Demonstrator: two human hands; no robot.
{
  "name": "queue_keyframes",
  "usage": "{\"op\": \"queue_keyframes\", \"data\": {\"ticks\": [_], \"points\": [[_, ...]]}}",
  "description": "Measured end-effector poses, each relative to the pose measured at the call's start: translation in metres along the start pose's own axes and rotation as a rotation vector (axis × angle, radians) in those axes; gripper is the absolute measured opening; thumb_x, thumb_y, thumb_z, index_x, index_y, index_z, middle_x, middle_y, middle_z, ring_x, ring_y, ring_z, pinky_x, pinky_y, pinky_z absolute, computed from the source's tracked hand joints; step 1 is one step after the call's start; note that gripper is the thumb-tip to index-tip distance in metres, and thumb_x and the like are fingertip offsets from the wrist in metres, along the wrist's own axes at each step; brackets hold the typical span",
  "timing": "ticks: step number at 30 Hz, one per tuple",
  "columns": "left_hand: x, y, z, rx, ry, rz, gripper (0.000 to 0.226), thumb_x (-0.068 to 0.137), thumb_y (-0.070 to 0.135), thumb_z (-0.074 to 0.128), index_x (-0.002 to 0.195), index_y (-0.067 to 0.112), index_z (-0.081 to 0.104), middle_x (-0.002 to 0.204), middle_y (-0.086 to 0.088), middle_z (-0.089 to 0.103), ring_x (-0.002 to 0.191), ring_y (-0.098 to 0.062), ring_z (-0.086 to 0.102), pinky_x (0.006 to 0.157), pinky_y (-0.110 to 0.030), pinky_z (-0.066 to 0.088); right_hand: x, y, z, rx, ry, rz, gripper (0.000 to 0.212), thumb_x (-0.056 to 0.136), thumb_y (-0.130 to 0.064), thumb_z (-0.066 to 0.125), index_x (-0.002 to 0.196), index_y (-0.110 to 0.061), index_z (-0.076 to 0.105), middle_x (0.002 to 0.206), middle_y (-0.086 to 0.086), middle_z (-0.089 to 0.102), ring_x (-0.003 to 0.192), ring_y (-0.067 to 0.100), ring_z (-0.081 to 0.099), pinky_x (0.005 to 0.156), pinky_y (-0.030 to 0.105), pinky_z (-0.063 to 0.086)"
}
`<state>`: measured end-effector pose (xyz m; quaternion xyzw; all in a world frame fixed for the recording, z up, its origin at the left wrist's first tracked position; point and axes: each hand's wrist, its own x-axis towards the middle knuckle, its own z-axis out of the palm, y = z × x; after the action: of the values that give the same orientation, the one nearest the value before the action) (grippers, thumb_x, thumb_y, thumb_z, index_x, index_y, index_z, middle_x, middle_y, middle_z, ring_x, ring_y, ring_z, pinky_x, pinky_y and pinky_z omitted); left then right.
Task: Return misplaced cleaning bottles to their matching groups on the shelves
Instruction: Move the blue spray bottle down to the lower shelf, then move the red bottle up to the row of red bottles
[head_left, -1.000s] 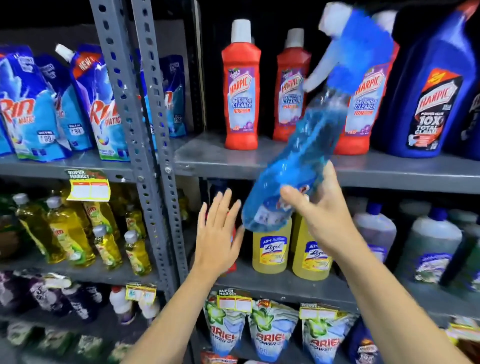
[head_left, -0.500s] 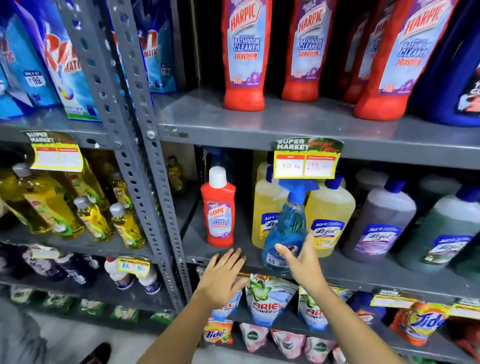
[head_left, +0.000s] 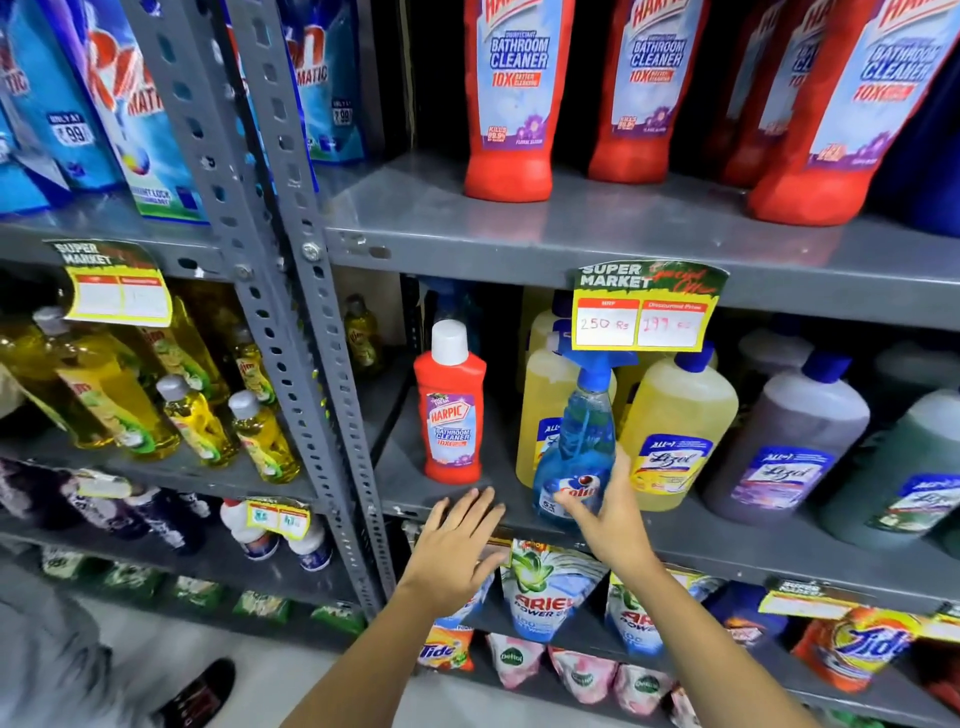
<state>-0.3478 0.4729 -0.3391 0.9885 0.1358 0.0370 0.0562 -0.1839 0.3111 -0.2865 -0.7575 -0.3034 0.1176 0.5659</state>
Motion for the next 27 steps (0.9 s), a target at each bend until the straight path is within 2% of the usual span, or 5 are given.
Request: {"op": "queue_keyframes", "data": {"ticks": [11,16,20,24,27], "points": [[-0.001,-0.001,0.001,0.005,0.021,0.001,0.064,0.099,0.059,0.021,0.153,0.026,0.016,0.163,0.006,0.008,0.148,-0.013,0.001,0.119,-0.042,0.002,-0.006,0.017,-0.001,-0.156,0.013,0.088,0.07,0.08,-0.013,0.079,0.124,-0.038,0.031,0.116,-0.011,0.061,0.108,0.006,0.062,0.072,0.0,0.044],[-0.005,-0.005,-0.007,-0.043,0.041,0.051,0.059,0.101,0.052,0.024,0.152,0.023,0.022,0.162,0.005,0.013,0.148,-0.012,0.003,0.121,-0.038,0.002,-0.017,-0.002,-0.007,-0.215,0.139,0.105,0.101,0.066,-0.032,0.09,0.144,-0.018,0.029,0.131,0.002,0.053,0.12,0.016,0.054,0.092,0.037,0.052],[-0.018,-0.022,-0.013,-0.055,0.153,0.042,0.053,0.102,0.045,0.03,0.147,0.017,0.036,0.159,0.001,0.025,0.147,-0.012,0.013,0.12,-0.033,0.003,-0.032,-0.043,0.004,-0.231,0.381,-0.217,0.053,0.08,-0.049,0.071,0.124,-0.032,0.046,0.096,-0.018,0.051,0.091,0.001,0.054,0.074,0.021,0.047],[-0.028,-0.037,-0.011,-0.028,0.102,-0.005,0.058,0.102,0.048,0.028,0.151,0.016,0.027,0.161,-0.001,0.018,0.148,-0.014,0.007,0.119,-0.032,-0.004,-0.018,-0.088,0.038,-0.272,0.266,-0.5,0.026,0.088,-0.035,0.062,0.111,-0.023,0.055,0.092,-0.015,0.048,0.083,0.001,0.05,0.075,0.021,0.047],[-0.028,-0.039,-0.008,-0.022,0.071,-0.001,0.063,0.101,0.054,0.024,0.152,0.017,0.021,0.162,-0.002,0.015,0.148,-0.016,0.003,0.121,-0.036,-0.004,0.002,-0.106,0.067,-0.308,0.016,-0.28,0.062,0.084,-0.036,0.07,0.136,-0.016,0.043,0.117,0.0,0.051,0.103,0.012,0.055,0.085,0.034,0.053]]}}
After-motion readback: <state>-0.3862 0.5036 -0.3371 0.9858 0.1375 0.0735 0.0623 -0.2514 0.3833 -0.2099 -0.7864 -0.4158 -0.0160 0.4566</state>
